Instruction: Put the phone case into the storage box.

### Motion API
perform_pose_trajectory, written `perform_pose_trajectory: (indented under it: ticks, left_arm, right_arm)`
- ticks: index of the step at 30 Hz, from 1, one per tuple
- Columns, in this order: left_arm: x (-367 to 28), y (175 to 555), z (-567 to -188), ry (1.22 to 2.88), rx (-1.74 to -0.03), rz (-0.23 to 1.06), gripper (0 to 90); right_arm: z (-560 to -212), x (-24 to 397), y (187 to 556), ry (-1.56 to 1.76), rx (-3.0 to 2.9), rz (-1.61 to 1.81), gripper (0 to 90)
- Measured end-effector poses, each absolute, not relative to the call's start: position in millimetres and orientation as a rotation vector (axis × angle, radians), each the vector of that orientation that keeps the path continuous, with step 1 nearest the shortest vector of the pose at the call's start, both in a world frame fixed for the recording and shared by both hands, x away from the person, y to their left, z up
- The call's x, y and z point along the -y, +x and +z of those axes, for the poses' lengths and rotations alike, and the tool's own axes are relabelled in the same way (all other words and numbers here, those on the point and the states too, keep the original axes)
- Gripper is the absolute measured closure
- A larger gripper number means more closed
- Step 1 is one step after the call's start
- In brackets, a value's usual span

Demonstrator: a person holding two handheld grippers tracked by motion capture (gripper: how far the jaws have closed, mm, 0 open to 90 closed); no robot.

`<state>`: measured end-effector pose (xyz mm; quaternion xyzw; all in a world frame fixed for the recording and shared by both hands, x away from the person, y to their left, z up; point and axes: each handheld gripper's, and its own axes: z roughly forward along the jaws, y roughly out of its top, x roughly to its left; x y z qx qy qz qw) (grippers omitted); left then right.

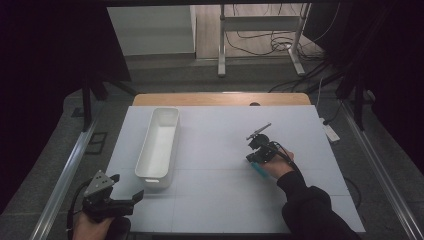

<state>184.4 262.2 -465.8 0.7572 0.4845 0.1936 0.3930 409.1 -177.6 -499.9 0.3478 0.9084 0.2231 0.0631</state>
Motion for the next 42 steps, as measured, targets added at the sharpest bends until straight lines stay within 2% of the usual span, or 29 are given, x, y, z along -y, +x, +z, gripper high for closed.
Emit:
perform_pose_trajectory:
  ticks: [42]
  left_arm:
    - [-263,184,-466,1.916,-1.225,0.484,2.0]
  right_arm:
    - [-500,213,375,1.080,-2.795,0.638,89.2]
